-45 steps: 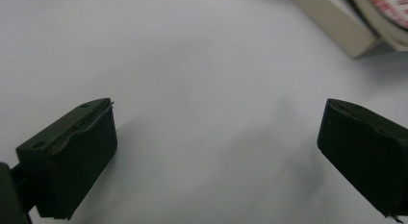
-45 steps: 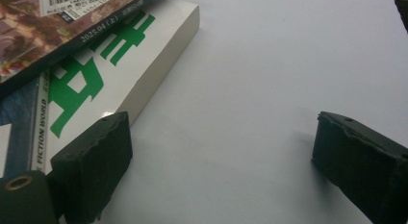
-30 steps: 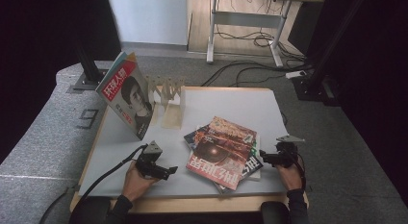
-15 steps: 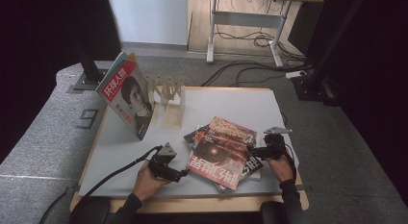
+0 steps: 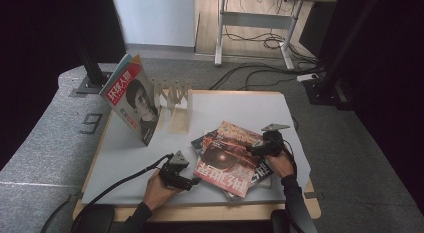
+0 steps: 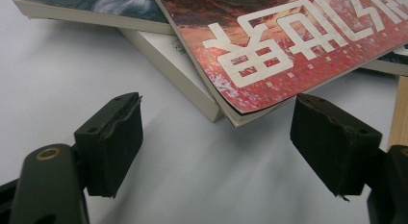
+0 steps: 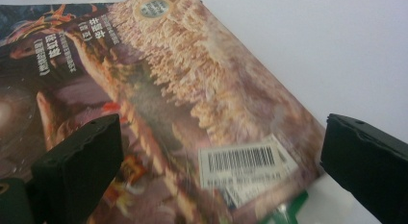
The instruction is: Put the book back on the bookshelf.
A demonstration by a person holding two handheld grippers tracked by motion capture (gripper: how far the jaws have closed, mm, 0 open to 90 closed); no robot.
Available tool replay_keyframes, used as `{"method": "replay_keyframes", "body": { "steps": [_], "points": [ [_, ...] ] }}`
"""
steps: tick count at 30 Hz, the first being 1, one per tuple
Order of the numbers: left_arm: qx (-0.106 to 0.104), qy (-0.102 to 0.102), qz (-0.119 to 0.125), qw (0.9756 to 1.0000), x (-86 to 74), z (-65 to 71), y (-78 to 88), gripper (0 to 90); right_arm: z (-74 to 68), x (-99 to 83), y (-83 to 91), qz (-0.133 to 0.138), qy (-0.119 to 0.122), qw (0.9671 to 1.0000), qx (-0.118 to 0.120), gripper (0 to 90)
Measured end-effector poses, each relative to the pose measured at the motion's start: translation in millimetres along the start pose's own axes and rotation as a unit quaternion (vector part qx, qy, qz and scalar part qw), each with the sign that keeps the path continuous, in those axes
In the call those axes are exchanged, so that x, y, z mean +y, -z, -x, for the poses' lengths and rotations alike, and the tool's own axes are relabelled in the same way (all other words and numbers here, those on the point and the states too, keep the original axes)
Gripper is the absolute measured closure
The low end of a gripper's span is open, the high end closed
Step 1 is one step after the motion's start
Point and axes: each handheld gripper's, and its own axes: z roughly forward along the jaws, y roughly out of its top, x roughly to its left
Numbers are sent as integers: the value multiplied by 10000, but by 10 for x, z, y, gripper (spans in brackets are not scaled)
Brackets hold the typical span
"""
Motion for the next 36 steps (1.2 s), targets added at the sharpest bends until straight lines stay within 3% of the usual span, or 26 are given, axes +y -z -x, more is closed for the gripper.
{"method": "replay_keyframes", "body": {
  "steps": [8, 15, 19, 34, 36],
  "points": [
    [10, -19, -9, 10000, 0, 0, -37, 203, 71, 106, -190, -87, -29, 9998, 177, 0],
    [6, -60, -33, 10000, -4, 8, -51, 226, 137, 120, -202, -96, -81, 9994, 324, 6],
    [15, -104, -37, 9999, -7, 15, -49, 251, 206, 98, -253, -269, -209, 9986, 413, 10],
    [264, 120, 36, 9996, 48, -95, -24, 378, 187, -70, -40, -233, -179, 9994, 208, 18],
    [192, 177, 26, 9997, 59, -129, -25, 401, 180, -111, 3, -221, -187, 9994, 189, 19]
  ]
}}
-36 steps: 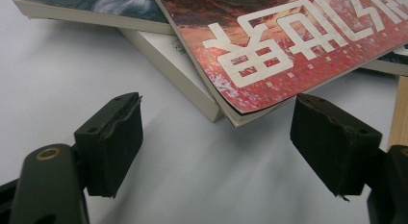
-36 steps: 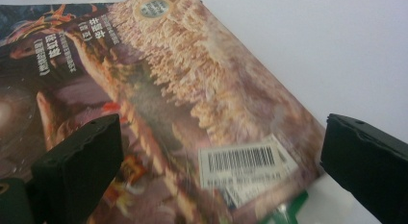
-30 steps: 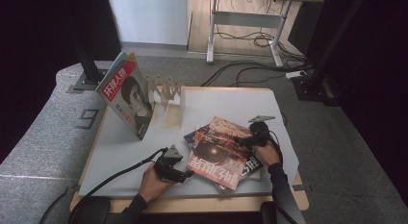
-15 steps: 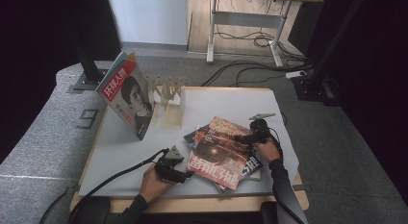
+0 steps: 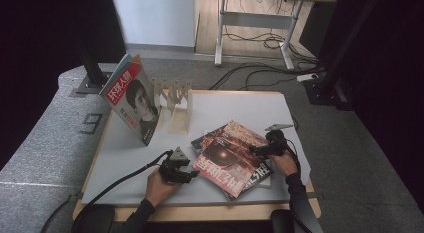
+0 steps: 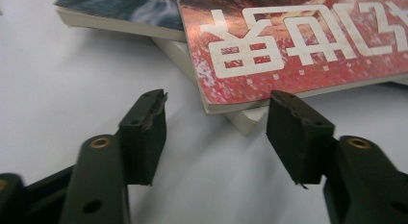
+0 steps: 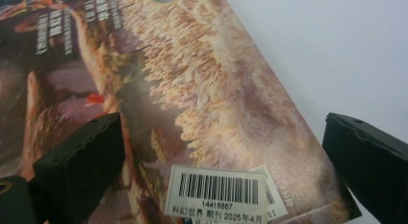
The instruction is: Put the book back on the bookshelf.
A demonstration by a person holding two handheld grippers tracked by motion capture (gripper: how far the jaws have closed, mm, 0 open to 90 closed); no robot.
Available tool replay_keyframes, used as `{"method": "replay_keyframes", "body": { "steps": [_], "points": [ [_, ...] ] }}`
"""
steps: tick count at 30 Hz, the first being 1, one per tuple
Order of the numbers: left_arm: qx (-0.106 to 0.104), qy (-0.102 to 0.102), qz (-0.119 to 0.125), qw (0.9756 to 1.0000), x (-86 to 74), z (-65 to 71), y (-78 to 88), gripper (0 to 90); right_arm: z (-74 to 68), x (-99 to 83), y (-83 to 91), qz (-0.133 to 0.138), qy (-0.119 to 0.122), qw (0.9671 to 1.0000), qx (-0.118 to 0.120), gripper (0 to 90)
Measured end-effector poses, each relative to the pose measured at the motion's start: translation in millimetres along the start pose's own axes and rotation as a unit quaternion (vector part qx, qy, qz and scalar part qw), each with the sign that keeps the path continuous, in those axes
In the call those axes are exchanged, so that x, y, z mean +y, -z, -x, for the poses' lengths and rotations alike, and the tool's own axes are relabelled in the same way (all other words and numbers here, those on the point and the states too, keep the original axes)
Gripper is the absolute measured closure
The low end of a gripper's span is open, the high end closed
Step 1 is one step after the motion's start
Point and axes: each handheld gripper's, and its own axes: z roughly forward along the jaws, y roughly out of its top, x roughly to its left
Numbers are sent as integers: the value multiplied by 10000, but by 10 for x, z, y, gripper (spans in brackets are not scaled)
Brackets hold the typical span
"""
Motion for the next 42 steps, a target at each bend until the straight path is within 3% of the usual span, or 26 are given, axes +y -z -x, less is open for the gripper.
{"method": "replay_keyframes", "body": {
  "steps": [5, 9, 17, 26, 33, 38, 40, 42],
  "points": [
    [-392, 249, 82, 9989, 37, -65, 4, 493, -30, -96, 91, 65, 15, 10000, -65, 22],
    [-250, 319, 191, 9990, 85, -102, 36, 565, -66, -157, 159, 63, 23, 9999, -97, 31],
    [-130, 406, 133, 9990, 133, -199, -3, 582, -122, -271, 262, 105, 39, 9999, -84, 43],
    [295, 385, 222, 9986, 265, -346, -29, 607, -188, -419, 405, 177, -59, 9998, -47, 100],
    [583, 369, 218, 9974, 391, -488, -103, 609, -272, -533, 509, 221, -118, 9997, 26, 133],
    [808, 415, 243, 9956, 449, -564, -162, 606, -434, -629, 575, 141, -58, 9999, 53, 133],
    [841, 423, 229, 9953, 459, -581, -158, 574, -486, -662, 580, 65, 112, 9999, -34, 132],
    [837, 369, 238, 9955, 461, -554, -118, 520, -483, -664, 591, 27, 95, 9999, -39, 154]
  ]
}}
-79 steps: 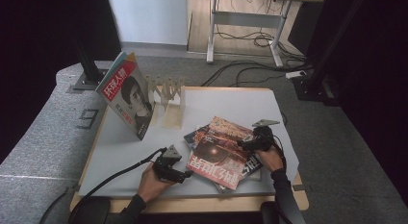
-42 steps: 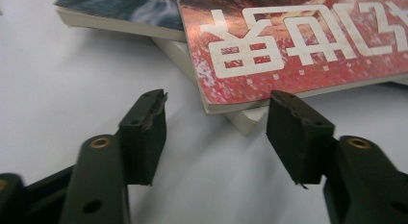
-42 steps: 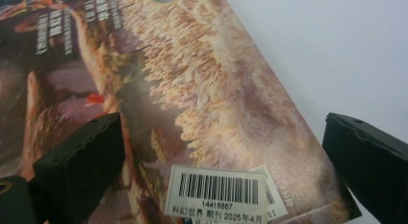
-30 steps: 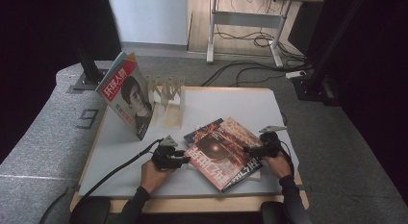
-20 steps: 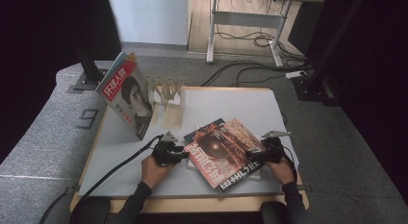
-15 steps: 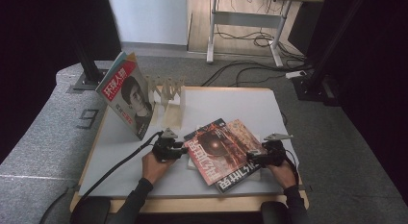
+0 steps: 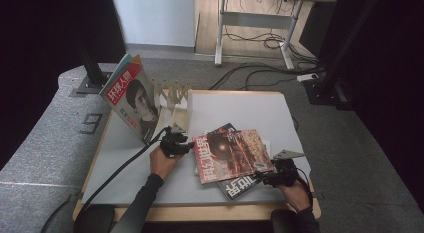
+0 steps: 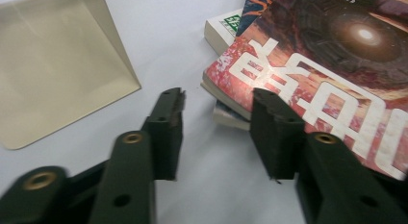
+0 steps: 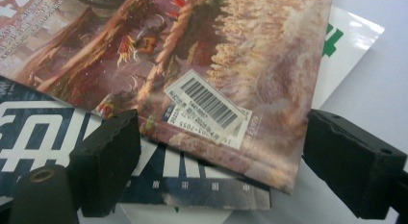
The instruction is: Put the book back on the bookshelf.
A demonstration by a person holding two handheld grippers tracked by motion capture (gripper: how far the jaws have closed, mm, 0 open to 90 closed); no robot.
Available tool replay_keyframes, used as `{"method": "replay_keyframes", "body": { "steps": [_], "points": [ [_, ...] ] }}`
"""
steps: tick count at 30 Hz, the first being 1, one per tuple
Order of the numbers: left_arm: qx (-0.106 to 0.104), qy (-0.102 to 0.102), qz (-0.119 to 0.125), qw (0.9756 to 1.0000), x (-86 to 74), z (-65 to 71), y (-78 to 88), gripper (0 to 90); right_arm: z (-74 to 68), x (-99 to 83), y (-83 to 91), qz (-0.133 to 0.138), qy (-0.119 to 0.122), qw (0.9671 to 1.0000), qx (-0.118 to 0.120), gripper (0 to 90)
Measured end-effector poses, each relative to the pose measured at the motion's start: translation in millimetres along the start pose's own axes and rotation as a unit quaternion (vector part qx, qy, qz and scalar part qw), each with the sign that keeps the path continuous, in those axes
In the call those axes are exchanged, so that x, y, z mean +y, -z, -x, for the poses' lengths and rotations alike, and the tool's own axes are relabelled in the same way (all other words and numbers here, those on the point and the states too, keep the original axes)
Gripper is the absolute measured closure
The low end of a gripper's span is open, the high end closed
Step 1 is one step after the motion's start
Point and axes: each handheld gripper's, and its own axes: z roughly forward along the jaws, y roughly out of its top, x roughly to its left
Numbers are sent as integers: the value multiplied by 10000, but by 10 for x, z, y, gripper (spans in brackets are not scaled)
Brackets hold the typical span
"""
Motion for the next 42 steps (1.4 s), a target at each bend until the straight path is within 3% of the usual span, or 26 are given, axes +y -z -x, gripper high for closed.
{"method": "replay_keyframes", "body": {
  "steps": [4, 9, 15, 21, 25, 32, 36, 42],
  "points": [
    [-64, -351, 24, 9994, -40, 185, 131, 398, 84, 74, 25, 152, -101, 9998, -104, 140],
    [-420, -503, -25, 9978, -148, 423, 219, 292, 195, 225, -63, 180, -129, 9997, -93, 134],
    [-764, -730, -34, 9944, -271, 673, 334, 263, 244, 397, -224, 184, -62, 9998, 48, 135],
    [-1019, -738, -34, 9920, -398, 811, 391, 263, 276, 458, -340, 61, -98, 9999, 115, 159],
    [-1033, -870, -146, 9907, -481, 899, 346, 279, 252, 431, -338, 69, -77, 9998, 141, 172],
    [-820, -997, -201, 9914, -512, 930, 341, 349, 193, 382, -296, 91, -48, 9998, 151, 175],
    [-677, -1009, -209, 9924, -516, 889, 365, 389, 116, 345, -257, 91, 19, 9999, 113, 172],
    [-391, -901, -232, 9949, -495, 702, 412, 501, -57, 239, -179, 120, 78, 9999, 93, 151]
  ]
}}
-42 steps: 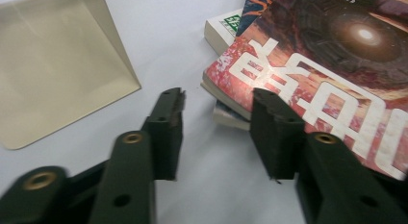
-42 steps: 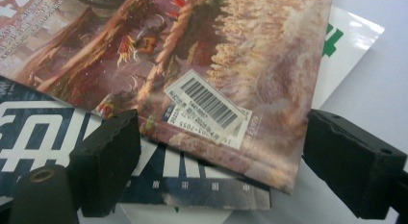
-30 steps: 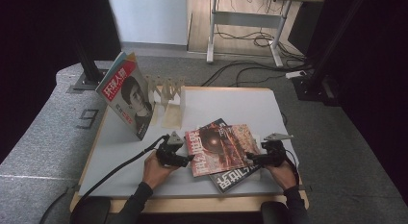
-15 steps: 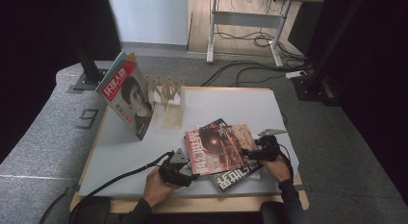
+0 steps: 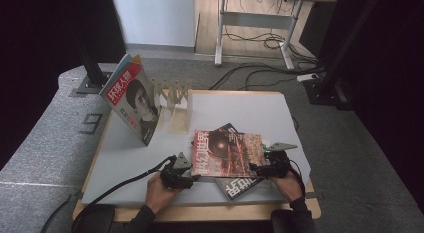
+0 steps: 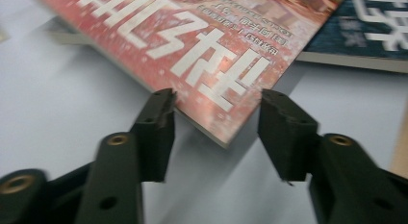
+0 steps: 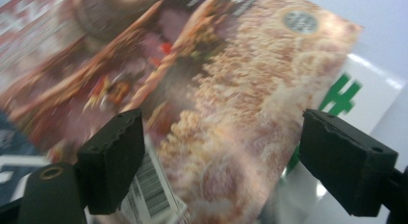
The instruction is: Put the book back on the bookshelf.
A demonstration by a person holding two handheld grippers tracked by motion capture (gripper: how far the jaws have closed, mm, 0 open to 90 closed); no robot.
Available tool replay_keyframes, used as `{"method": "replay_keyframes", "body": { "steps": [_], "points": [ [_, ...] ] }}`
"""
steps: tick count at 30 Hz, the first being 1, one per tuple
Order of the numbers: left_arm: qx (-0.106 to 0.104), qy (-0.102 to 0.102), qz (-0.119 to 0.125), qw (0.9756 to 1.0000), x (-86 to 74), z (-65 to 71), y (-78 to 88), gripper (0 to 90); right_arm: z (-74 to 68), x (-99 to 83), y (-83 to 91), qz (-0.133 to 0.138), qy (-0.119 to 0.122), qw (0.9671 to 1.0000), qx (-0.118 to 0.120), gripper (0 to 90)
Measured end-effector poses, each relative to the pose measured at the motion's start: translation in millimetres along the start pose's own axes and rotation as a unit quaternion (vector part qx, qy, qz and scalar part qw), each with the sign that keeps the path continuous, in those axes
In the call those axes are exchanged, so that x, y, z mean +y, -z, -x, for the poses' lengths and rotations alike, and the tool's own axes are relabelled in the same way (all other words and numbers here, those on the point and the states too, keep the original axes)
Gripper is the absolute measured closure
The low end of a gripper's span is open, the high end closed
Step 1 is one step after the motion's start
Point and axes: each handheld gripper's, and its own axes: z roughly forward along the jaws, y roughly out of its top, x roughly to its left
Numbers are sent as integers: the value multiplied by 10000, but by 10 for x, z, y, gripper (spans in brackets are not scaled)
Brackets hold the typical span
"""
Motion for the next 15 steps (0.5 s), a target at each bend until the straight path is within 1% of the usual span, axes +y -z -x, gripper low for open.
{"method": "replay_keyframes", "body": {
  "steps": [1, 3, 4, 6, 7, 10, 13, 15],
  "points": [
    [63, 1, -7, 10000, 2, -35, 7, 524, -52, -23, 13, 13, 25, 10000, 4, 140],
    [127, 55, -4, 9999, 6, -98, 10, 553, -123, -40, 30, -16, 148, 9999, 10, 135],
    [121, 115, 18, 9999, 9, -138, 8, 560, -136, -40, 35, -35, 163, 9999, 34, 138],
    [56, 194, 48, 9998, 11, -177, 3, 568, -128, -19, 35, -34, 156, 9998, 79, 143],
    [31, 244, 75, 9997, 8, -188, 1, 568, -114, -7, 31, -6, 138, 9999, 81, 142],
    [32, 274, 120, 9995, -10, -186, -1, 564, -21, 75, -13, 102, 59, 9999, -28, 130],
    [-9, 328, 163, 9993, -32, -192, -13, 543, 119, 192, -138, 138, 11, 9998, -127, 118],
    [-37, 360, 192, 9992, -41, -202, -15, 543, 185, 268, -234, 131, 2, 9999, -95, 93]
  ]
}}
